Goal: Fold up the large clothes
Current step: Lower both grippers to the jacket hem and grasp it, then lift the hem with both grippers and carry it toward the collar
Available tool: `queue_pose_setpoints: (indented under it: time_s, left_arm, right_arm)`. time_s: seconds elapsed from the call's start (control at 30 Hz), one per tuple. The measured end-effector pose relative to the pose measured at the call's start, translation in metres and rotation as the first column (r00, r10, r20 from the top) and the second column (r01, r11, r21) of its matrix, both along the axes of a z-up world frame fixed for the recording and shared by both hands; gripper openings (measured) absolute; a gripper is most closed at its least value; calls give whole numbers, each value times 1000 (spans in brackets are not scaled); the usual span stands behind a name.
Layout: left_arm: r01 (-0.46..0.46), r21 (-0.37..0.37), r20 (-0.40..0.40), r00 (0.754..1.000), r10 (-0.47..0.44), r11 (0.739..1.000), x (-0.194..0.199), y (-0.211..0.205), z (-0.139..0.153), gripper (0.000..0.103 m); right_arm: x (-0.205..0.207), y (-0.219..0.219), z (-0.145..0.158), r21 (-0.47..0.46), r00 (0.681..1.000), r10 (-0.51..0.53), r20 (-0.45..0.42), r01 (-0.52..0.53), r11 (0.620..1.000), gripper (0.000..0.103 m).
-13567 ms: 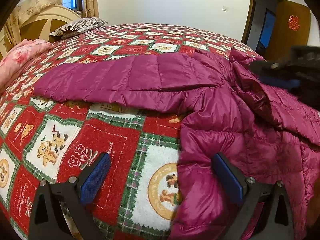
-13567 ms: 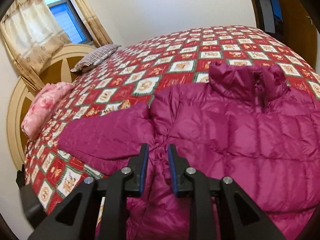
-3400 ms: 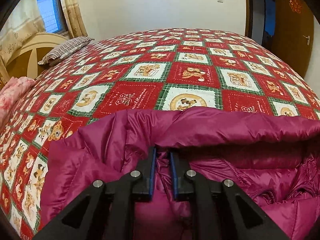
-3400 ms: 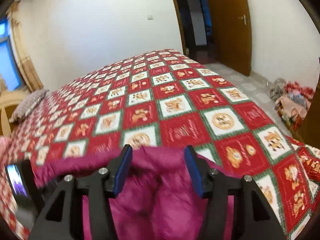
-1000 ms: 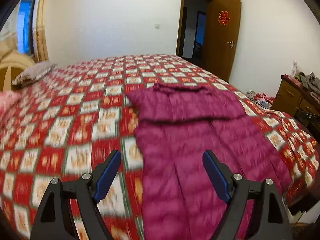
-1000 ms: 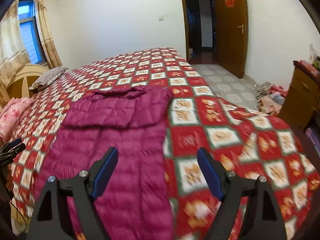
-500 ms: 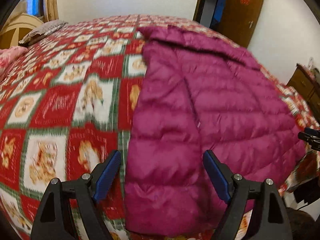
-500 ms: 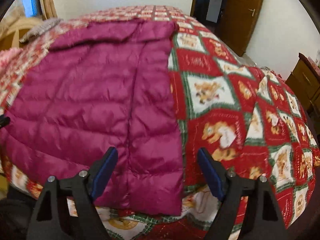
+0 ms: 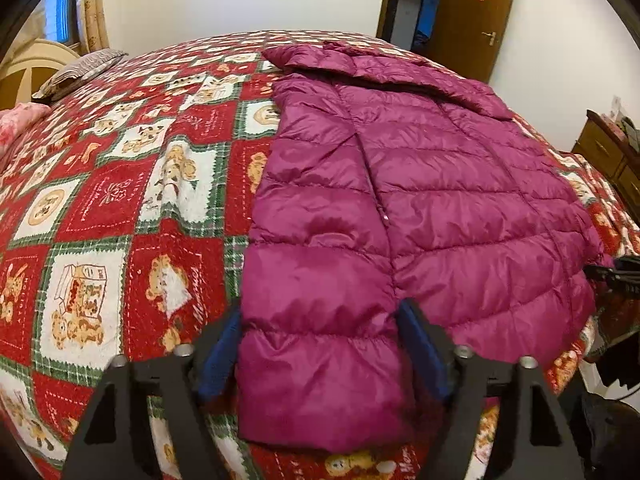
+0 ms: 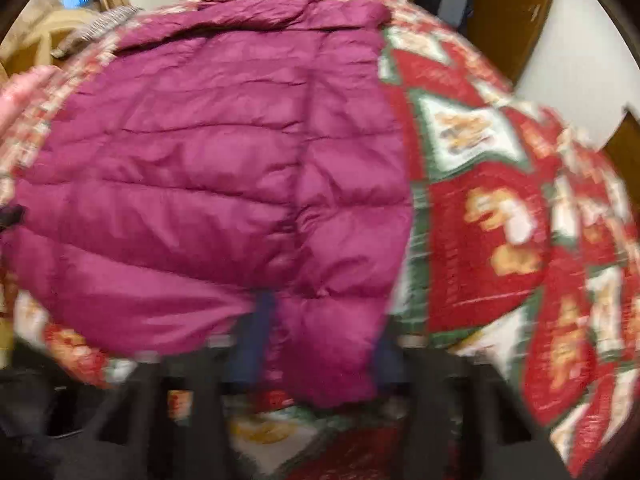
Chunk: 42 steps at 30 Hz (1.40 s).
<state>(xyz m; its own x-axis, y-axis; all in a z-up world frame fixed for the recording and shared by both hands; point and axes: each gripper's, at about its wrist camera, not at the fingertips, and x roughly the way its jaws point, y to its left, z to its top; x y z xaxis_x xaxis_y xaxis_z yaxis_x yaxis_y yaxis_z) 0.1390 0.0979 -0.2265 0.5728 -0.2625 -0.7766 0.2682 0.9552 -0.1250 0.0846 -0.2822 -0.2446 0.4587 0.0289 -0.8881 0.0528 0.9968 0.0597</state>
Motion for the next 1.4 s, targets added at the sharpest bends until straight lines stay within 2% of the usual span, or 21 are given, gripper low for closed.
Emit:
queue_pose_setpoints:
  time_s: [0.03, 0.07, 0.13, 0.2, 0.23, 0.43, 0.63, 0.83, 1.03, 1.17, 1.3, 1.4]
  left_arm:
    - [4, -20, -4, 1000, -4, 1000, -1, 2, 1, 53]
    - [3, -34, -9, 1000, -3, 999, -1, 4, 2, 48]
    - [-1, -74, -23, 1000, -1, 997, 0, 8, 3, 25]
    - [3, -157, -50, 999, -11, 988, 2, 14, 4, 11]
    - [0, -187, -52, 999, -10, 982, 1, 15, 6, 8]
    - [42, -171, 7, 999, -41, 984, -12, 7, 26, 5]
    - [68, -255, 29, 998, -62, 965, -27, 15, 44, 5]
    - [87, -334, 58, 996, -72, 938, -48, 25, 61, 5]
    - [119, -354, 97, 991, -90, 928, -65, 31, 83, 5]
    - [161, -413, 127, 985, -119, 896, -77, 38, 108, 5]
    - [202, -416, 172, 975, -141, 887, -88, 42, 135, 5]
    - [222, -436, 227, 965, -132, 872, -81, 46, 159, 5]
  right_arm:
    - [0, -2, 1, 20, 1000, -7, 4, 7, 1000, 24]
    - [-1, -4, 1, 30, 1000, -10, 9, 10, 1000, 19]
    - [-4, -8, 4, 64, 999, -13, 30, 12, 998, 15]
    - [-9, -11, 8, 98, 999, -21, 46, 17, 995, 13]
    - [-12, -13, 12, 118, 998, -21, 61, 14, 993, 13]
    - [-27, -15, 42, 209, 987, -47, 155, 13, 978, 11]
    - [-40, -22, 60, 288, 978, -64, 200, 4, 958, 10]
    - [-55, -21, 73, 325, 974, -70, 214, -4, 946, 9]
    - [-77, -27, 90, 350, 970, -47, 238, -41, 936, 9]
    - [-91, -31, 105, 367, 962, -56, 266, -48, 929, 9]
    - [-99, -46, 126, 421, 946, -102, 307, -38, 906, 9]
    - [-93, -57, 142, 470, 927, -143, 347, -40, 882, 9]
